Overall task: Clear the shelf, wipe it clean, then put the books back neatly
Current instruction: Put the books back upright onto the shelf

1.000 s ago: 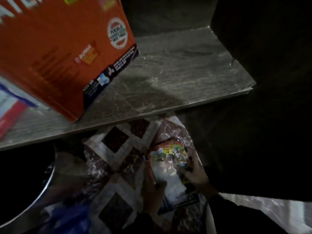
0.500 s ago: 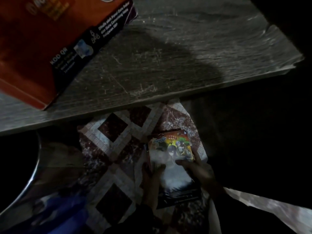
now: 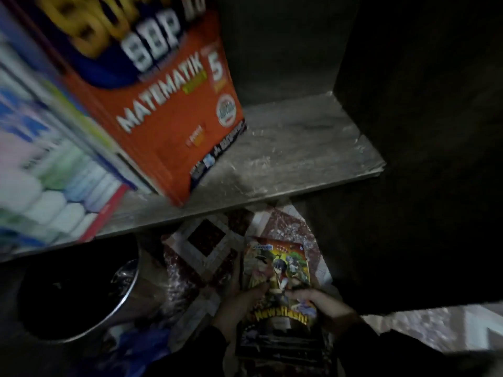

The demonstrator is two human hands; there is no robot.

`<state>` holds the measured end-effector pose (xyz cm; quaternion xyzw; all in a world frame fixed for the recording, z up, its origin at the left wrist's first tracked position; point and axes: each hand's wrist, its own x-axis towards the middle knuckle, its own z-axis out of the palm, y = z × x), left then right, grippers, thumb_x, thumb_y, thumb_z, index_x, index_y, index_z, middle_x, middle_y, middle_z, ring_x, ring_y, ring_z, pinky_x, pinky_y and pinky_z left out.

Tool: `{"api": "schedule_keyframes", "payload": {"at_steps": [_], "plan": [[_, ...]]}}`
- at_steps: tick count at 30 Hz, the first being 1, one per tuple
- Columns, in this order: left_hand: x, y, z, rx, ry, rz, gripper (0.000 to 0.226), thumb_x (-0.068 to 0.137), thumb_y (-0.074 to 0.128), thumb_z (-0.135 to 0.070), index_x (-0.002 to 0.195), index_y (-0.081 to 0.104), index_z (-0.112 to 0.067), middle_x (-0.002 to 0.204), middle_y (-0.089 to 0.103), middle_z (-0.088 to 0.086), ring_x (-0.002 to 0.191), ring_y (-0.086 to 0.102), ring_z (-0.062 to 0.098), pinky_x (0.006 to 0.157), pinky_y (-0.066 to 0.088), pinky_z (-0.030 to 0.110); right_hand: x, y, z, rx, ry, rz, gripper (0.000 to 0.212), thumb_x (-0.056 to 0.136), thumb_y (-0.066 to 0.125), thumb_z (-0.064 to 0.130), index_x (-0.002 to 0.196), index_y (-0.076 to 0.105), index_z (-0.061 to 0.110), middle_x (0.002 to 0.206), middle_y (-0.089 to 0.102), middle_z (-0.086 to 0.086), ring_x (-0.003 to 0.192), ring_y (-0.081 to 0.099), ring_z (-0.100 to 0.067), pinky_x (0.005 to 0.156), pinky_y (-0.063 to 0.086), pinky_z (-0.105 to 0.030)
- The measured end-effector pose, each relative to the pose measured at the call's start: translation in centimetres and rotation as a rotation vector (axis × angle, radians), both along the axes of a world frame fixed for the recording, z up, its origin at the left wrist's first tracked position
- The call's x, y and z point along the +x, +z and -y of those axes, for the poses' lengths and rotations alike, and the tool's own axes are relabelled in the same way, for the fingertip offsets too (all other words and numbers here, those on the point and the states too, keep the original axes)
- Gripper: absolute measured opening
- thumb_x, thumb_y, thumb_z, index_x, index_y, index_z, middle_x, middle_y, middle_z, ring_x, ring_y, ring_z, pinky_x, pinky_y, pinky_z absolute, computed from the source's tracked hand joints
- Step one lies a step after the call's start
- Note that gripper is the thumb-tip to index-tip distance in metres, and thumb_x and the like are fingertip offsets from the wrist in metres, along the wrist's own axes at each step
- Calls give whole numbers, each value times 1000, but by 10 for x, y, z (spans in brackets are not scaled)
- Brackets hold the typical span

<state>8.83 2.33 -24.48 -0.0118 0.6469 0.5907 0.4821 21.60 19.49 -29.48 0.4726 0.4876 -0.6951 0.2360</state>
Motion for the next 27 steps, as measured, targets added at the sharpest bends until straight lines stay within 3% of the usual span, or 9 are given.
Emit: {"api": "schedule_keyframes", "payload": {"at_steps": [2,4,5,7,10,14,17,23,27], "plan": [[1,41,9,-8,-2,-52,88,80,75,-25,144,20,-49,148,28,-18,135,37,15,93,42,27,-2,49,5,-24,85,13,63,44,86,61,96,63,34,127,54,6,108,48,-12,99,40,-32],[6,77,19,41,-15,-96,87,83,73,-23,140,15,-53,140,33,-21,122,48,8,81,44,19,-4,118,18,-8,137,-52,63,54,84,55,108,60,31,133,46,8,113,43,-13,96,34,-29],[10,89,26,70,-18,-106,89,82,74,-24,136,12,-57,137,36,-21,112,52,2,77,46,17,-8,143,22,85,132,-102,74,62,83,46,127,51,28,142,38,7,121,40,-14,99,32,-29],[20,125,39,132,1,-150,89,80,75,-32,129,8,-66,141,32,-23,118,47,-1,87,46,20,-4,188,28,236,113,-277,111,68,83,31,150,9,37,148,27,13,132,34,-13,104,31,-28],[29,176,49,231,-25,-321,98,82,71,-36,135,-6,-66,148,9,-27,137,24,3,95,39,20,6,245,38,274,87,-532,128,67,85,18,140,-13,55,133,54,15,117,57,-11,102,43,-35],[21,235,39,313,-15,-688,92,87,66,-33,137,-5,-62,140,2,-44,131,12,-21,103,28,14,4,304,36,402,49,-785,115,78,74,7,135,-10,60,116,60,28,100,66,-3,75,55,-22],[2,268,20,378,15,-786,91,87,67,-32,140,0,-62,144,-2,-45,131,5,-24,115,17,27,-18,336,21,507,49,-895,103,81,70,1,140,5,56,105,54,46,99,62,9,74,52,-14],[-62,286,-30,317,86,-797,118,73,81,-24,141,-10,-58,159,10,-10,143,21,12,117,20,44,-91,357,-35,526,66,-852,125,77,60,-19,140,-18,56,120,55,4,103,66,-22,85,55,-47],[-85,275,-61,239,158,-987,112,80,75,-16,149,-10,-41,158,6,-13,139,14,-2,109,13,19,-149,353,-67,627,85,-818,126,63,63,-21,143,1,55,119,60,-10,105,64,-30,90,50,-56]]}}
